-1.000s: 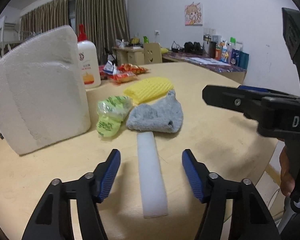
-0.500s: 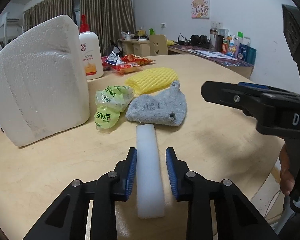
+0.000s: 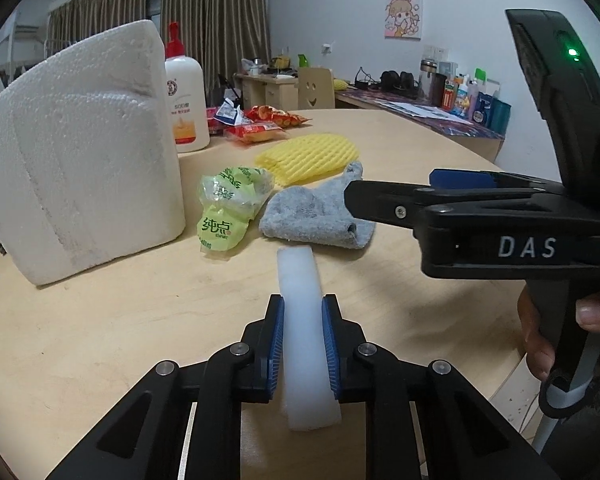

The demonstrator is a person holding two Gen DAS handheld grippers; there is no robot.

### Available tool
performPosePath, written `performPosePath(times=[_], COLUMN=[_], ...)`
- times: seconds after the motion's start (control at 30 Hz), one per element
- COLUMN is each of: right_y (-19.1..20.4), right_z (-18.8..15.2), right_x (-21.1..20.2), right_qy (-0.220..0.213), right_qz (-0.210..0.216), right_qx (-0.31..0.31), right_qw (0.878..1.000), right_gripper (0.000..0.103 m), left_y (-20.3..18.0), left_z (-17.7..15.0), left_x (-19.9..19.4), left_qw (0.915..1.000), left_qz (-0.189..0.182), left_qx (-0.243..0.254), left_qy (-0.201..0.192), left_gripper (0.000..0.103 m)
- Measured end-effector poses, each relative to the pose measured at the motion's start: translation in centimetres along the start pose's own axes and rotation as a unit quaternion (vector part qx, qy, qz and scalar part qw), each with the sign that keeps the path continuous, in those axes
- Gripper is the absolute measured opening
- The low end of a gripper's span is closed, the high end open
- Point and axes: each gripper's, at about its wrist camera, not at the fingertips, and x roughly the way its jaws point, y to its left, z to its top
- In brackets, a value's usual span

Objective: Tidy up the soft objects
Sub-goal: 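Grasp the white foam stick with the left gripper while the right gripper approaches the grey sock, then close the right gripper on the grey sock and lift it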

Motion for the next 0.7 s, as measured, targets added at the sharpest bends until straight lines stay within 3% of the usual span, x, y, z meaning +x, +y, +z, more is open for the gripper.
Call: performPosePath(times=[0.4,0.7], right_y=[0.5,1.3], right_z=[0.5,0.7], right_x=[0.8,1.4], right_qy=[0.011,0.021], right_qz=[0.005,0.001], right_qx=[-0.006,-0.014], right_qw=[1.0,1.0], right_gripper=[0.103,0.103], left_y=[1.8,4.6], left_z=[0.0,0.2], left_x=[-1.2,-3.0], left_qw=[0.9996,0.9982], left_qz=[-0.015,0.01], left_qx=[-0.021,-0.046], left_qy=[-0.011,-0.036], left_gripper=[0.015,0.015])
